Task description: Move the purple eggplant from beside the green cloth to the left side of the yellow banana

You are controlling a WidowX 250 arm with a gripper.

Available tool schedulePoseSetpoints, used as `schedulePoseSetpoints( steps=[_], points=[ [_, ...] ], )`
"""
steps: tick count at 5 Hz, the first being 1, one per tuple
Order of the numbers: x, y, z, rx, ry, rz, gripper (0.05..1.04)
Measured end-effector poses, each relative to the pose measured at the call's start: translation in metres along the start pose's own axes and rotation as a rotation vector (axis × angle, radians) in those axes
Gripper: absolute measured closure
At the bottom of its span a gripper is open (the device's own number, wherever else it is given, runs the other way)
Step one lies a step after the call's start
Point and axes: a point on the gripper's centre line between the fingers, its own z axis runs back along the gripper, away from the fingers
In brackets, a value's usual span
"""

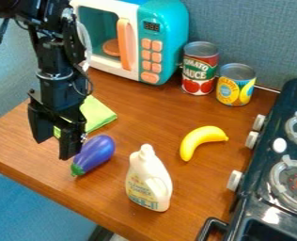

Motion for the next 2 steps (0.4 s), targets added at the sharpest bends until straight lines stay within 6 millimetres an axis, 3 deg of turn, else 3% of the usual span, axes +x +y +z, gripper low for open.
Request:
schedulePoseSetpoints(
  steps=[2],
  points=[
    [0.0072, 0.0021, -0.0112, -0.036, 0.005, -0.008, 0.083]
  ],
)
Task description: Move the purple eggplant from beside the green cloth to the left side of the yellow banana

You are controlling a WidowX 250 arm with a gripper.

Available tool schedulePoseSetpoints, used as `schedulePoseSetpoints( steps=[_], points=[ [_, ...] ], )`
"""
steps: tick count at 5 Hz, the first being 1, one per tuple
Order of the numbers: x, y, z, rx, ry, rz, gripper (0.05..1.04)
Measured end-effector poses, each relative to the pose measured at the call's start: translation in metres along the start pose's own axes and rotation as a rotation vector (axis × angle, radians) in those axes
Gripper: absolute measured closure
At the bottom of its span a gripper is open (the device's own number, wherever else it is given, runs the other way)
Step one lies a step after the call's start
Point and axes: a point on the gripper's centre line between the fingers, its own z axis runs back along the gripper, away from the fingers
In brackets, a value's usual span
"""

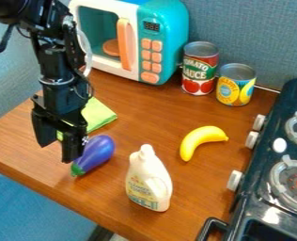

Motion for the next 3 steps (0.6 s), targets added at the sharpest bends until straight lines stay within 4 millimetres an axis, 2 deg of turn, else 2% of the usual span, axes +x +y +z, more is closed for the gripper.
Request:
schedulePoseSetpoints(
  steps=[3],
  points=[
    [0.0040, -0.0088, -0.0003, -0.053, -0.018, -0.036, 0.083]
  ],
)
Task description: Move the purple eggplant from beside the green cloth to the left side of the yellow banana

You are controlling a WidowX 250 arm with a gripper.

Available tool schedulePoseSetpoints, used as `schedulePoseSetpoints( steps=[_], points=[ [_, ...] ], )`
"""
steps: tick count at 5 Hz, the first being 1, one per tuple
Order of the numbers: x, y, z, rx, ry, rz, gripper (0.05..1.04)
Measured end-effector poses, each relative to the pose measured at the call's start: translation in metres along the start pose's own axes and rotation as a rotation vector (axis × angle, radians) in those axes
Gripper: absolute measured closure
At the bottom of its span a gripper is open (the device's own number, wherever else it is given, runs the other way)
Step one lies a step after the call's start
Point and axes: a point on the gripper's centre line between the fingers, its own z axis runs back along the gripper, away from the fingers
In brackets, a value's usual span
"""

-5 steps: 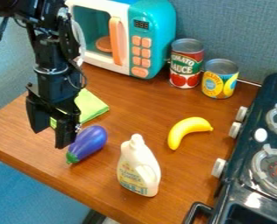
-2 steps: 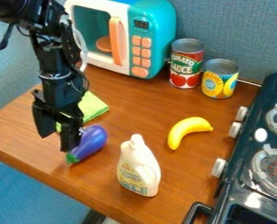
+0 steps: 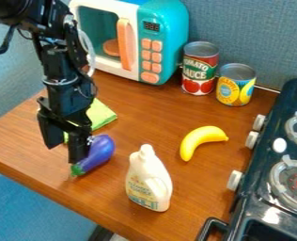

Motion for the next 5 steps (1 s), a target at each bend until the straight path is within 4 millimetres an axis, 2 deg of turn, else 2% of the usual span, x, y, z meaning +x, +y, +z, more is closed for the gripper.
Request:
schedulePoseSetpoints(
  steps=[1, 2, 5],
  points=[
    [0.002, 0.001, -0.001, 0.003, -0.010, 0.012, 0.083],
    [0.013, -0.004, -0.009, -0.012, 0.000, -0.011, 0.083],
    [0.026, -0.018, -0.022, -0.012, 0.026, -0.015, 0.096]
  ],
)
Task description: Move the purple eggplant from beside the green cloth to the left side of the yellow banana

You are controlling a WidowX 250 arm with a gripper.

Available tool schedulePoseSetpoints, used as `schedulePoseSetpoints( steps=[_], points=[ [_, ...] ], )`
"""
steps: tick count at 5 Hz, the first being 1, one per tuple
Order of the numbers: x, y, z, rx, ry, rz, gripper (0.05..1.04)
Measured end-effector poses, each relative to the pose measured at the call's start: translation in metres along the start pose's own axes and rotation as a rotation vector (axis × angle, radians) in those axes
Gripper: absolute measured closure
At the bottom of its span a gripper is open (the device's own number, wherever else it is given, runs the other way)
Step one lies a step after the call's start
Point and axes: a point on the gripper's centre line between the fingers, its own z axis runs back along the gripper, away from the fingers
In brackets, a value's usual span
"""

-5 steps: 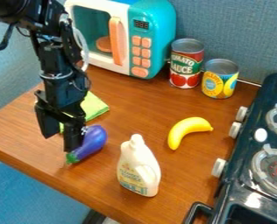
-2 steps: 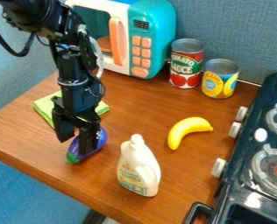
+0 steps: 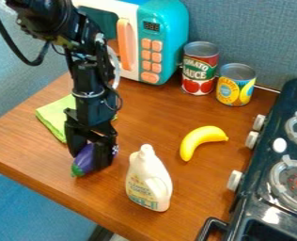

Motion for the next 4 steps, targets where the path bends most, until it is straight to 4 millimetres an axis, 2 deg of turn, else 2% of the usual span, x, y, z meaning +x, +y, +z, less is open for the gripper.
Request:
schedulePoseSetpoints(
  steps=[1, 2, 3, 4],
  points=[
    [0.005, 0.004, -0.011, 0.009, 0.032, 0.021, 0.178],
    [0.013, 0.005, -0.011, 0.023, 0.034, 0.034, 0.283],
    [0.013, 0.003, -0.010, 0.014, 0.029, 0.028, 0.283],
    [0.015, -0.007, 0.008, -0.019, -0.039, 0.005, 0.283]
  ],
)
